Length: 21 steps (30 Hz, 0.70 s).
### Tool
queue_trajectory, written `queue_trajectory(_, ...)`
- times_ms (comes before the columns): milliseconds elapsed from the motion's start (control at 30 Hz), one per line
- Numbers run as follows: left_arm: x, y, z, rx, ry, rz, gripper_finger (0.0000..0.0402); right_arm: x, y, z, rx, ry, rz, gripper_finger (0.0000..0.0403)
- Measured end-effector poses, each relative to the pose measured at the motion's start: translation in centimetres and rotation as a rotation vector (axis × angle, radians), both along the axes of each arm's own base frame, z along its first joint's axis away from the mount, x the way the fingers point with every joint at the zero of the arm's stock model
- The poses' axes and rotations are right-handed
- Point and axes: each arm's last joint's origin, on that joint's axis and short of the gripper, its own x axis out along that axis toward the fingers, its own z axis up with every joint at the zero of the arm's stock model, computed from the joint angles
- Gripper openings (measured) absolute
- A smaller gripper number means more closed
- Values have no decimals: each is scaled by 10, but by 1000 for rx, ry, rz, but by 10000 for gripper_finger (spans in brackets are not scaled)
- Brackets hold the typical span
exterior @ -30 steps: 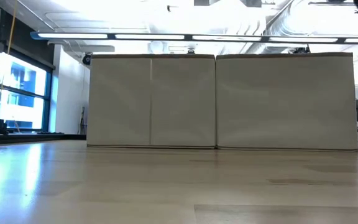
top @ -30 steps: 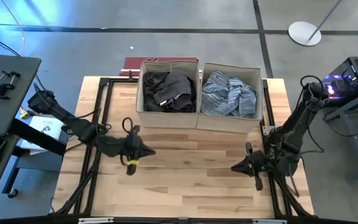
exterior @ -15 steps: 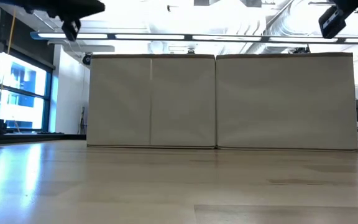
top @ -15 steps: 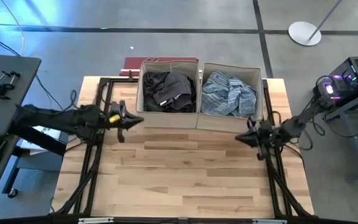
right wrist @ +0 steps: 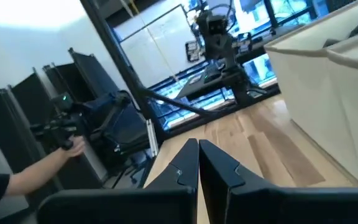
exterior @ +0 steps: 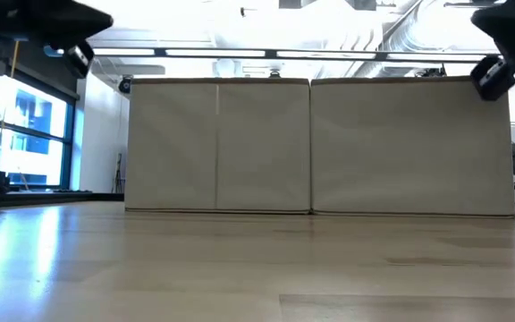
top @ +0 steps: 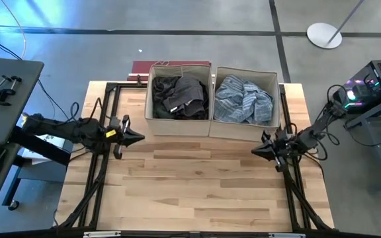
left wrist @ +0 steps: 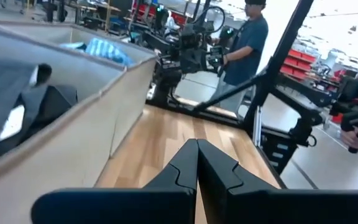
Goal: Sort clothes
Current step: Return to Home Position
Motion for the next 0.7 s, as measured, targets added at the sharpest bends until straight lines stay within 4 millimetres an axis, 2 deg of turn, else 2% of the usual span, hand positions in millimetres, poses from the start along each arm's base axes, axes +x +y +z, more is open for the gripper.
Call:
queue_trajectory(267, 2, -6, -26, 6, 1, -1, 0, 2, 0, -29, -13, 108, -131, 0)
queue_trajectory(467, 3, -6, -36, 32, -26, 3, 0, 7, -12, -22, -112, 42, -256, 0)
queue_trajectory(700, 4, -6, -43, 82, -27, -20, 0, 12, -33, -23, -174, 44, -287, 0)
